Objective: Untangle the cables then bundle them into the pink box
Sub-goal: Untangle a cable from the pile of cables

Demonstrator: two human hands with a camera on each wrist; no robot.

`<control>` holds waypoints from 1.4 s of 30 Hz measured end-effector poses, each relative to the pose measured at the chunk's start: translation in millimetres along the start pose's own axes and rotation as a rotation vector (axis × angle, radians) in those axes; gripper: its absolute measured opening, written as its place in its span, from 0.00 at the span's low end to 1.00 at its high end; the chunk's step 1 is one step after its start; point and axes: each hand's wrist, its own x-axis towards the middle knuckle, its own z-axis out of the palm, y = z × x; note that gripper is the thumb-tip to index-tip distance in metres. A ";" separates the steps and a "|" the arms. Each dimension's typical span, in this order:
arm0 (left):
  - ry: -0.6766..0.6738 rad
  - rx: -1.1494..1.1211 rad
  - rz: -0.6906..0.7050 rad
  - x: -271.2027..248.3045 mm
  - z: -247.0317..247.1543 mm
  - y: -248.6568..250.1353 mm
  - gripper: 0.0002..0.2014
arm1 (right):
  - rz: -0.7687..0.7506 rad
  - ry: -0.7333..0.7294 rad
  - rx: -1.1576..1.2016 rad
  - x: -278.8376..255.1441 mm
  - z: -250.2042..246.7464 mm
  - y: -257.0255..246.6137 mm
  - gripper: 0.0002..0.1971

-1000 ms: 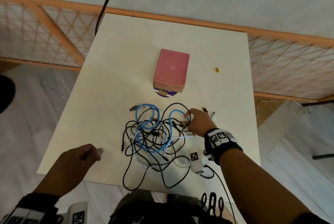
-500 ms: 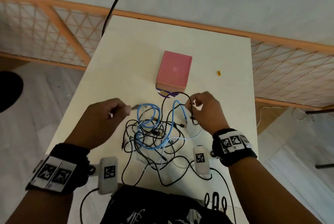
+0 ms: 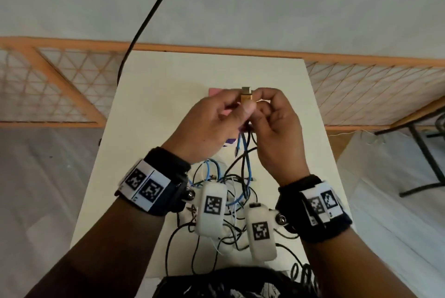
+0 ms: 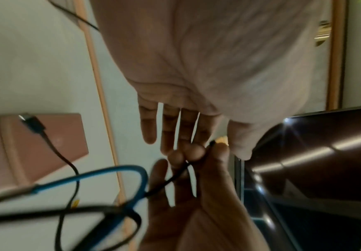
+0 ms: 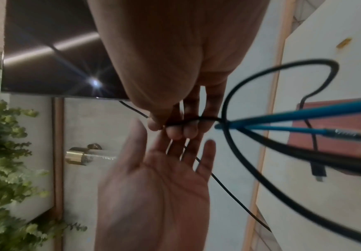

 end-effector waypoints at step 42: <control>0.297 -0.220 -0.326 9.6 36.0 -39.2 0.18 | 0.248 -0.233 -0.082 7.5 -19.2 48.1 0.16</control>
